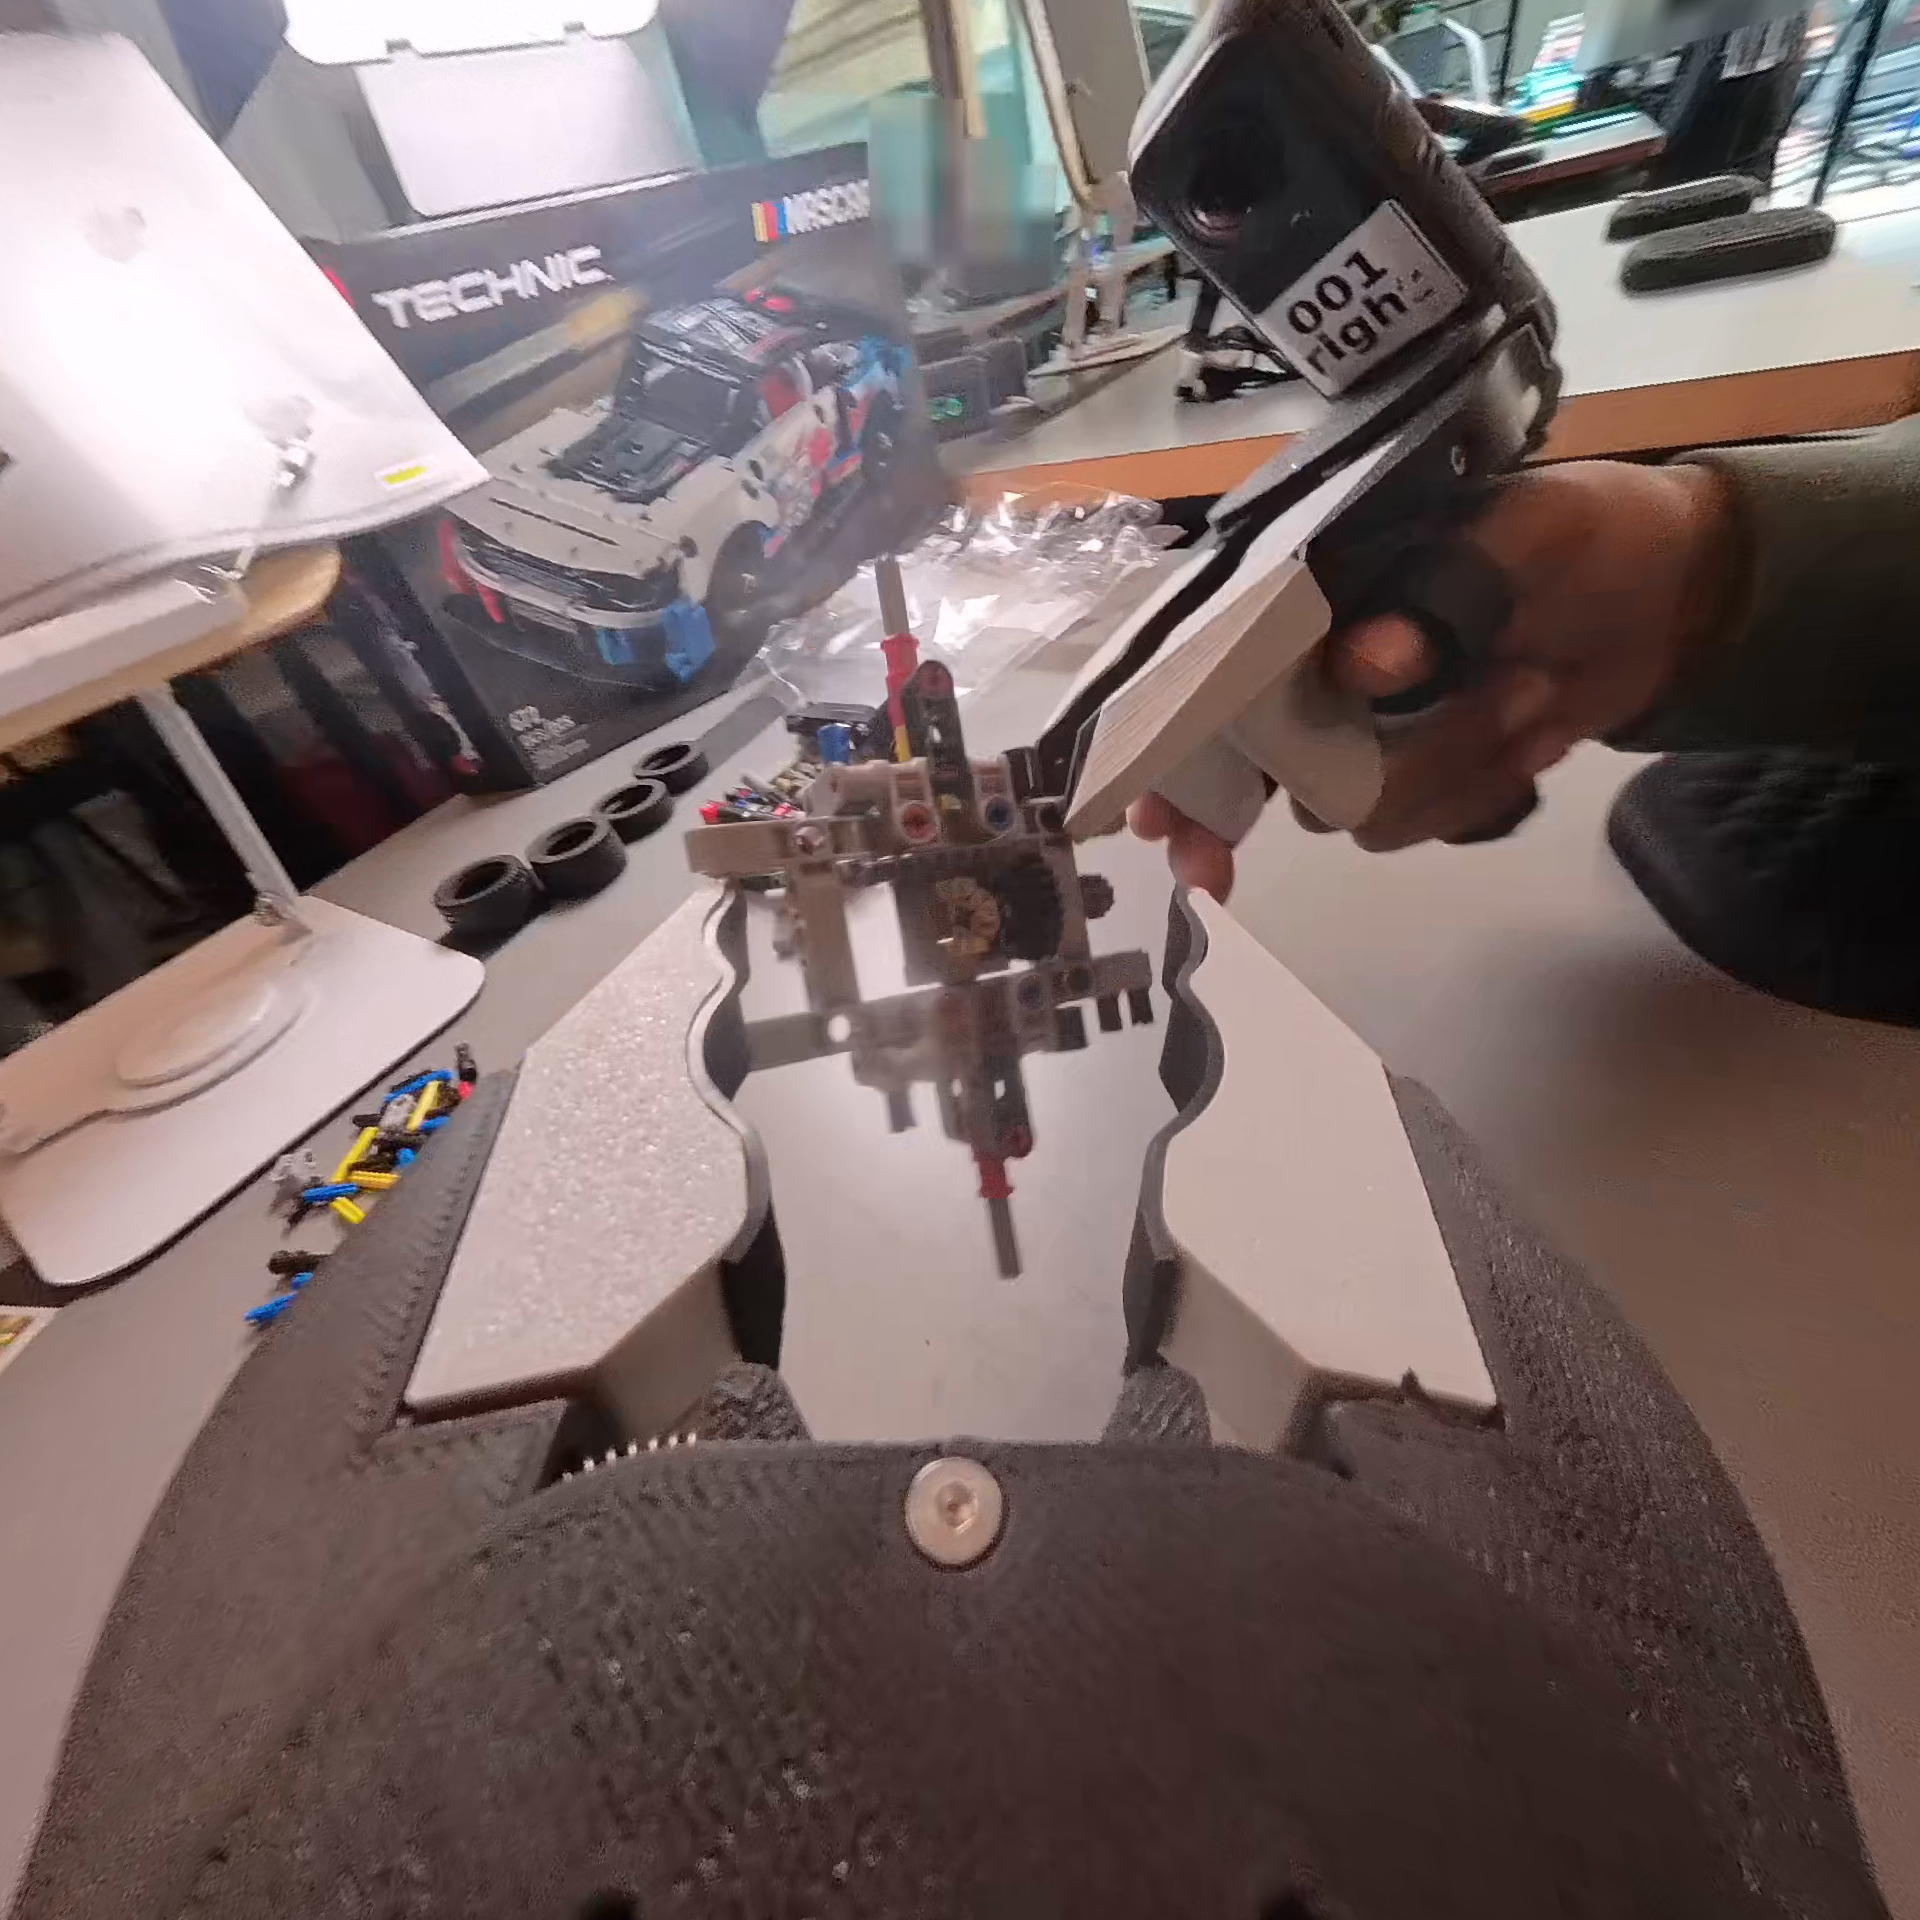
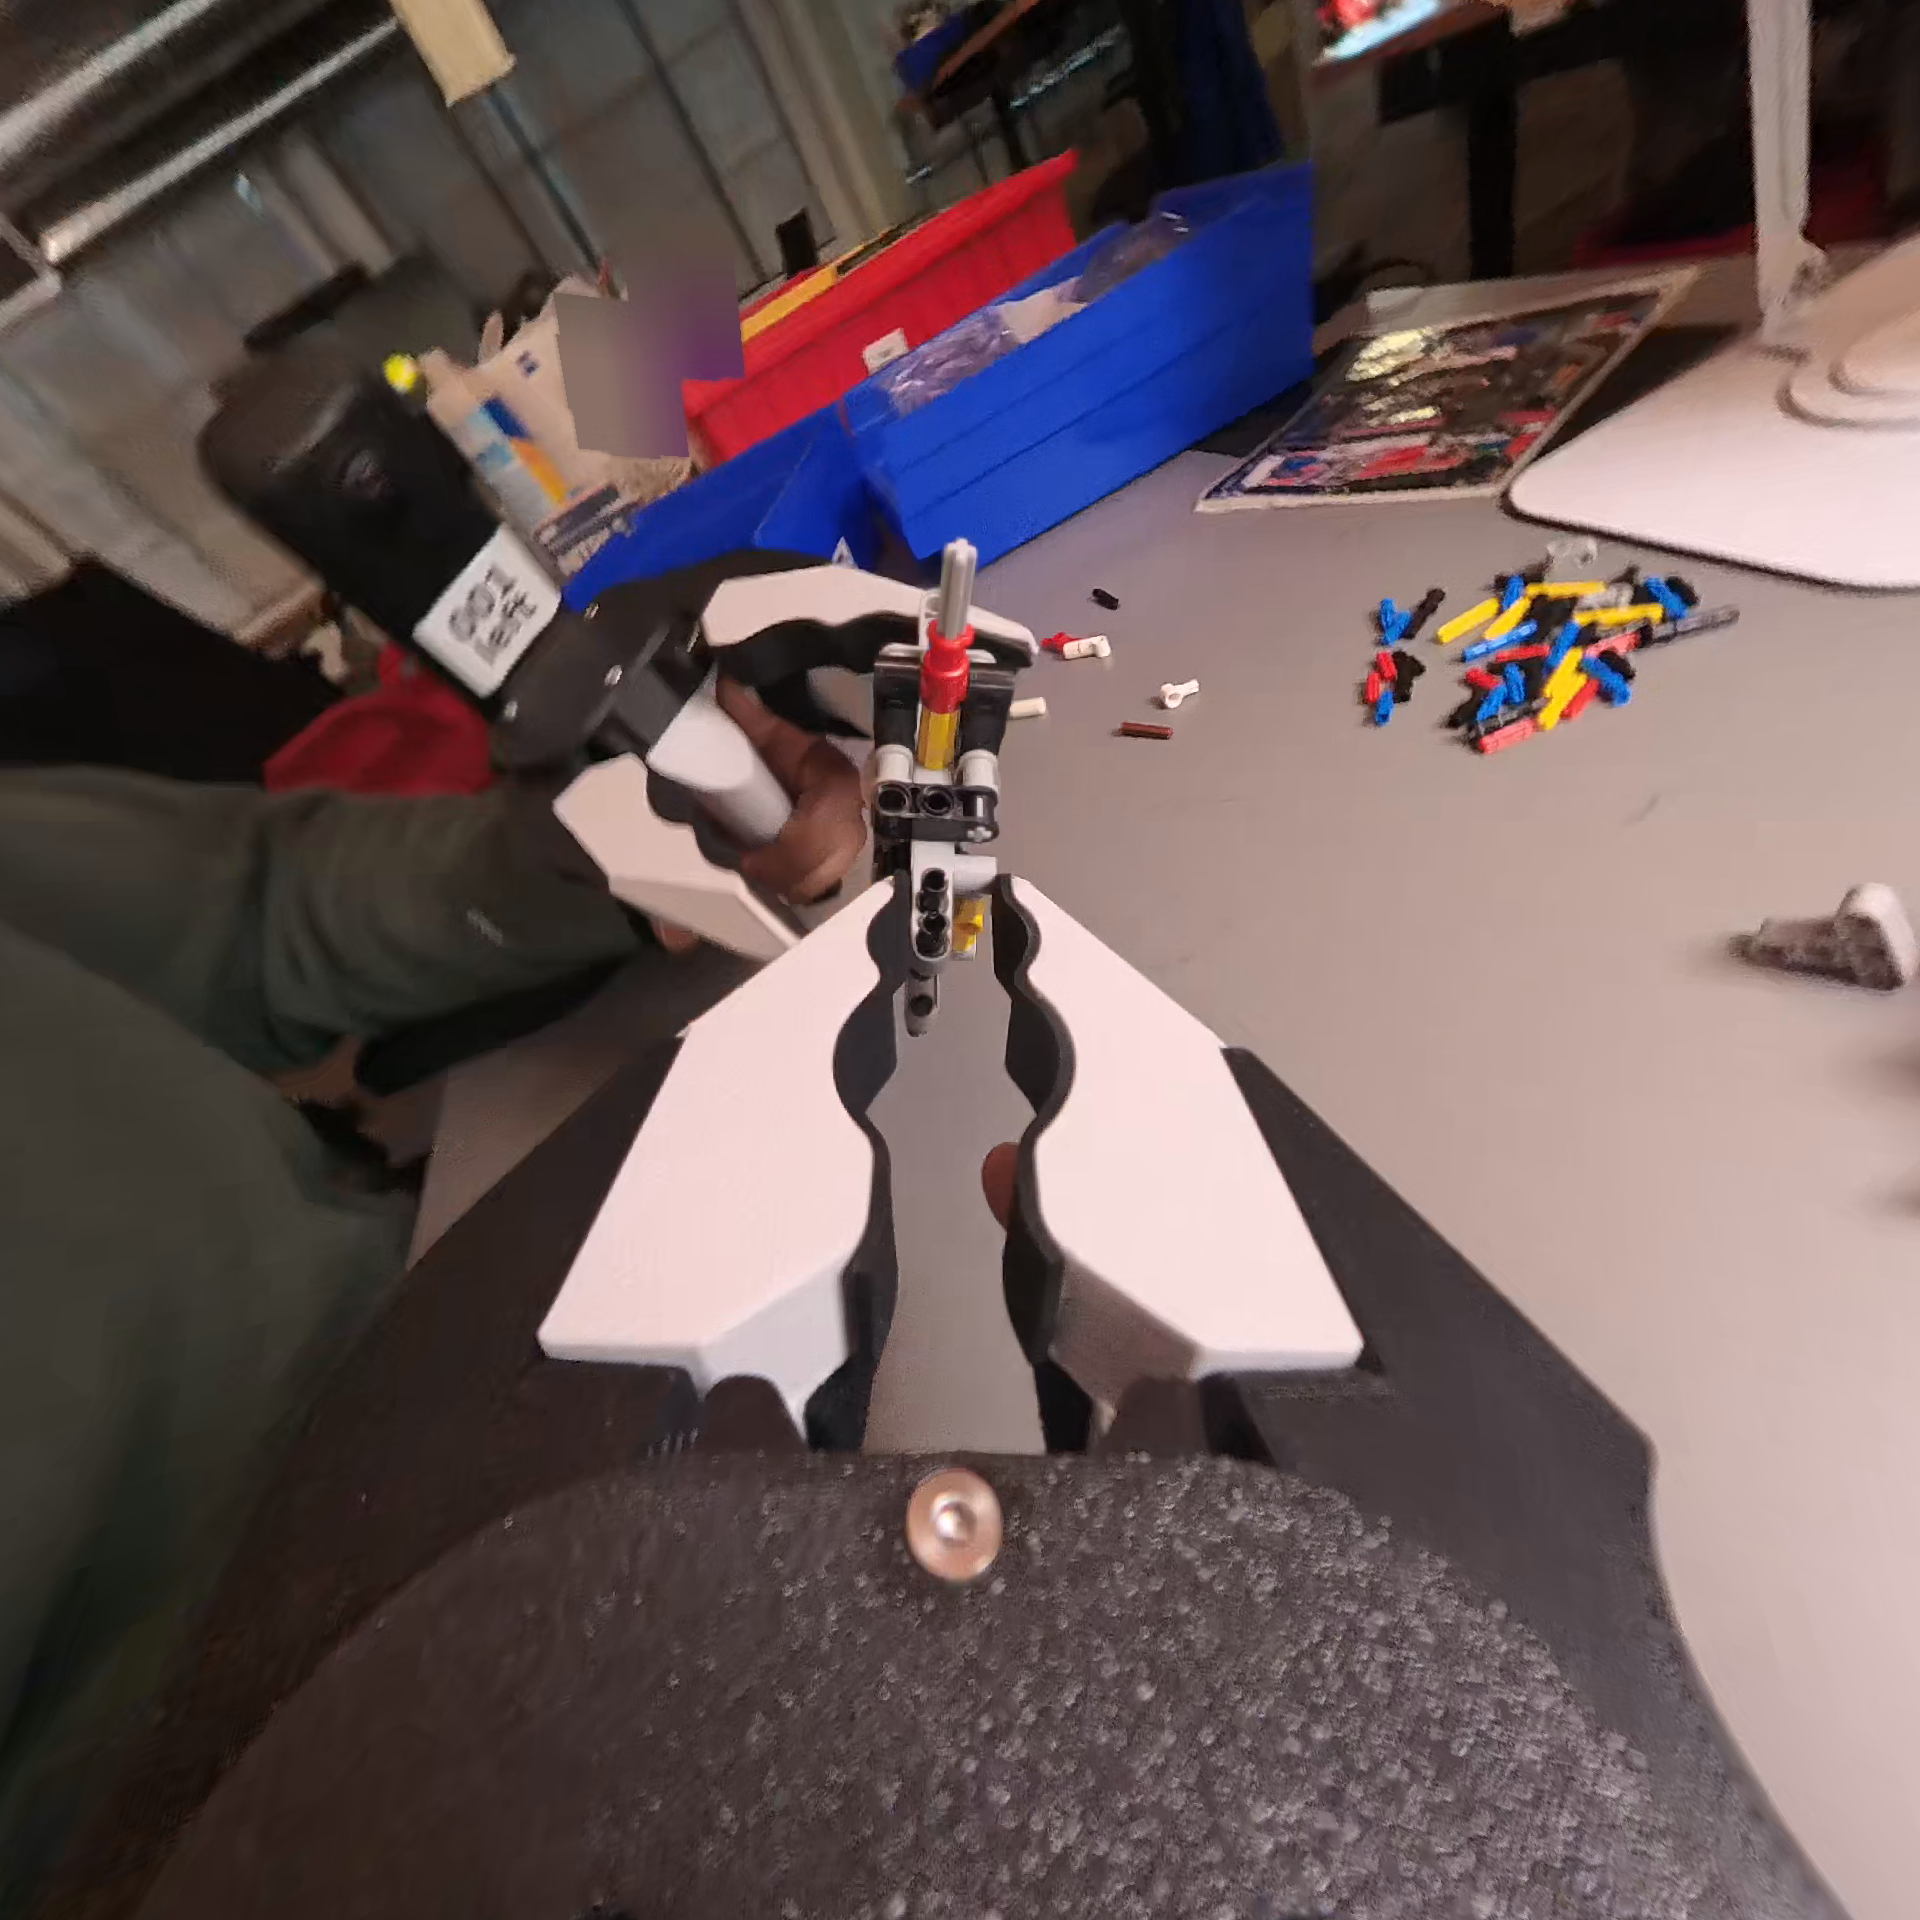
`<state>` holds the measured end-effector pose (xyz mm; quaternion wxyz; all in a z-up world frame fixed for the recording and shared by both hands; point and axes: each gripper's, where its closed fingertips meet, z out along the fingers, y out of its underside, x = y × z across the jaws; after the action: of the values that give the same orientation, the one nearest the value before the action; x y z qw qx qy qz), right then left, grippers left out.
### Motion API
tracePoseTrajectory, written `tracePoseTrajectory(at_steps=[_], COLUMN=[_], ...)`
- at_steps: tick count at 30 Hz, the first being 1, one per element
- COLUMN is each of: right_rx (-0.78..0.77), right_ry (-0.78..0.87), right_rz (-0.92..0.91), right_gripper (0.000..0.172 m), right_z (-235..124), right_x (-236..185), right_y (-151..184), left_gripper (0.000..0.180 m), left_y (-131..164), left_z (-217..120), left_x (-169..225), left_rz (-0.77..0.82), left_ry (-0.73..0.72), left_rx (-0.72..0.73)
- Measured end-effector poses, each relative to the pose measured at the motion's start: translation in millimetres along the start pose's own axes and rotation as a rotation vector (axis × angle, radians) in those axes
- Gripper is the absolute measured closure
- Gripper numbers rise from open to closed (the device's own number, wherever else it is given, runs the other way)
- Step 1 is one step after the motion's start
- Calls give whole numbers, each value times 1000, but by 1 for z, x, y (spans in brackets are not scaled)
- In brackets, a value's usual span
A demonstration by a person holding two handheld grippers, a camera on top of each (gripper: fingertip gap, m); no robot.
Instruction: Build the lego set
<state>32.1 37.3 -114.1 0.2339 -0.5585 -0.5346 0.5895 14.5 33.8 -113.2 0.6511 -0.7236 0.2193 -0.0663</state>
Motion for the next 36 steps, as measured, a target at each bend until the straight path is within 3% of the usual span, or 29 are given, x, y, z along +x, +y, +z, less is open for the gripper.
tracePoseTrajectory(at_steps=[2, 5, 8, 13, 20, 23, 28, 32, 36], right_rx=[-22, -1, -43, -215, -221, -272, -600, -771, -929], right_ry=[-43, -160, -224, -225, -145, -32, 331, 365, 323], right_rz=[-172, -235, -327, -506, -639, -638, -627, -729, -728], right_gripper=[158, 158, 158, 158, 155, 146, 148, 149, 150], right_z=[-8, -9, 4, 22, 16, -7, -21, -7, 6], right_x=[-8, -29, -46, -59, -55, -16, 121, 174, 194], right_y=[2, 0, 9, 32, 23, 5, 5, 7, 18], left_gripper=[101, 104, 125, 155, 159, 159, 159, 159, 159], left_y=[2, 16, 13, 24, 24, 23, 19, 25, 31], left_z=[-11, -22, -32, -35, -34, -34, -33, -34, -32], left_x=[2, 16, 47, 70, 64, 55, 40, 39, 40], left_rz=[-76, -274, -337, -203, -141, -155, -179, -199, -208], left_ry=[95, 310, 518, 596, 551, 522, 471, 470, 477], left_rx=[-26, -84, -42, -75, 2, 9, 25, 3, -25])
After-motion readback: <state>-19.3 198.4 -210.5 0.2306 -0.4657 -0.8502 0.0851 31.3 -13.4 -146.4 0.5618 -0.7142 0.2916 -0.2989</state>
